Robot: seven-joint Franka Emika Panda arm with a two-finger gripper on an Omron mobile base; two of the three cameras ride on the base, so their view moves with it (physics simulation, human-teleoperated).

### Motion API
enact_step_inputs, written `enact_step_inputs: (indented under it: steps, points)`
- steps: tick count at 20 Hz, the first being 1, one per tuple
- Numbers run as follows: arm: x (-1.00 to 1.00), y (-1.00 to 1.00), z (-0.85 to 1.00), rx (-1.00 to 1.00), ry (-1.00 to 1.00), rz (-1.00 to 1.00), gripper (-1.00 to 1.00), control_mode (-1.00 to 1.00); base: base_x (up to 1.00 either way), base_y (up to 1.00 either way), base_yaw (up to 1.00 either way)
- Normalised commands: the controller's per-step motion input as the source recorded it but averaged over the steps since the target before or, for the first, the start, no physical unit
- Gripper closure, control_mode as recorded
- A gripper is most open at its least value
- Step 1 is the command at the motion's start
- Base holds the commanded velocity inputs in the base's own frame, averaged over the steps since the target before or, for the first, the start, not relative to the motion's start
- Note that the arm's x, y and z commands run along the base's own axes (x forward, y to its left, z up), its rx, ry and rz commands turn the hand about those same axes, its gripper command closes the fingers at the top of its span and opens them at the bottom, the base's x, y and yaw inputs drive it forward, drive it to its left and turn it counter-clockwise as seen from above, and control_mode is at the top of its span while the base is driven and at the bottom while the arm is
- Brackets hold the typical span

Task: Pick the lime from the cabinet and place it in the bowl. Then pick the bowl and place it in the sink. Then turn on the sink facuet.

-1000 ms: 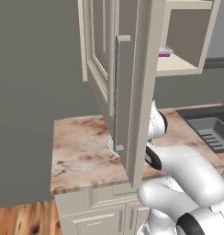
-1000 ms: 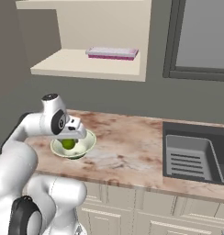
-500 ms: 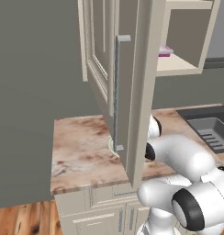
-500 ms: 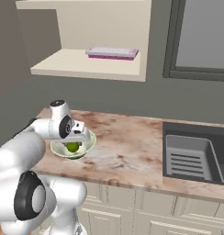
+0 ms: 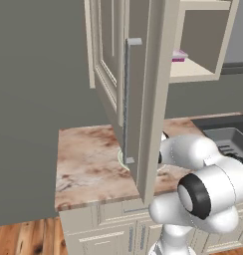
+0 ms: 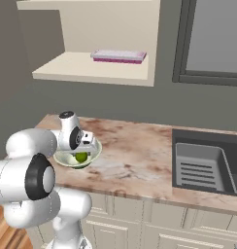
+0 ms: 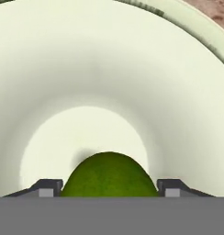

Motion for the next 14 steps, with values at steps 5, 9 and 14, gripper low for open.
enact_step_inputs:
  steps: [5,9,14]
  points:
    - [0.00,0.00,0.15,0.06,-0.02,0.00,-1.00,-1.00,0.00,0.00,0.00]
    - [0.00,0.00,0.54,0.11,-0.01,0.00,-1.00,-1.00,0.00,0.00,0.00]
    - [-0.25,-0.12,0.45,0.13,-0.01,-0.04,-1.00,-1.00,0.00,0.00,0.00]
